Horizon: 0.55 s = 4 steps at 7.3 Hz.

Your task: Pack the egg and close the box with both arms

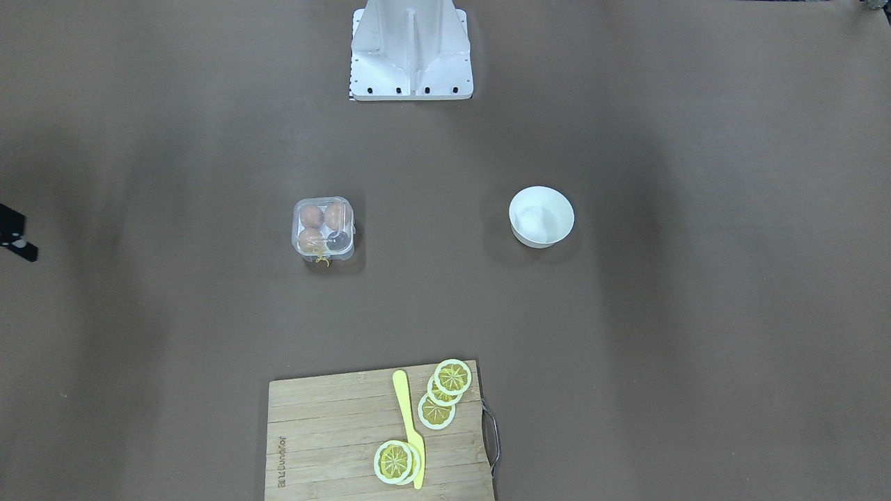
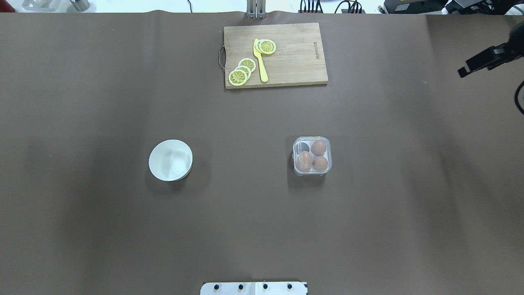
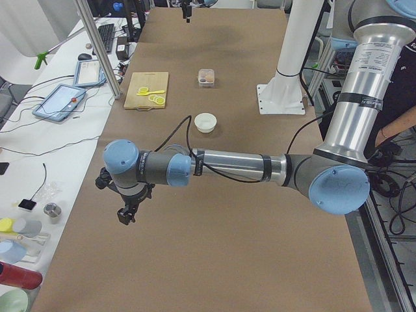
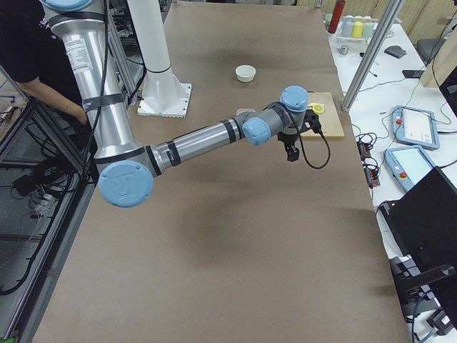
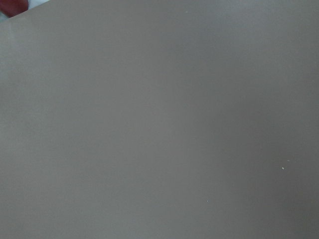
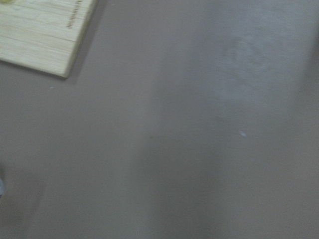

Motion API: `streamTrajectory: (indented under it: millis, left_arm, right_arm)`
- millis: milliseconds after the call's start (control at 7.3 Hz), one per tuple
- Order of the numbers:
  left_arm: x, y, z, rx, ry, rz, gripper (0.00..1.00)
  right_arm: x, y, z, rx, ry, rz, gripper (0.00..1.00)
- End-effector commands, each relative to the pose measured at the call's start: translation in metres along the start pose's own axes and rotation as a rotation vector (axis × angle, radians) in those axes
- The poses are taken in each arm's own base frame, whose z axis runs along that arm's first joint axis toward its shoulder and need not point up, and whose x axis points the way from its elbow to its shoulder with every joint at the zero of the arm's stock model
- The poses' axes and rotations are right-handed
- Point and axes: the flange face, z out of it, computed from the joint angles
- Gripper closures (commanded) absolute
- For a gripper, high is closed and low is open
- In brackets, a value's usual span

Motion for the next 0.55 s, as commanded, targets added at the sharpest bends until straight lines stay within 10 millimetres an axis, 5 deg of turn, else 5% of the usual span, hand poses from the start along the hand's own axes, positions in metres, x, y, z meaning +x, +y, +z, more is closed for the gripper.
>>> streamTrajectory:
  millis: [0,411]
  left_arm:
    - [-0.015,0.02,-0.005,0.006,-0.007,-0.082,0.02]
    - [-0.03,0.044,-0.001,0.011,-0.011,-0.191,0.02]
  right_arm:
    - [0.045,0.012,-0.015,0.043,0.156,0.058,0.0]
    - [0.086,0.041,-0.001,-0.003,0.195,0.134,0.0]
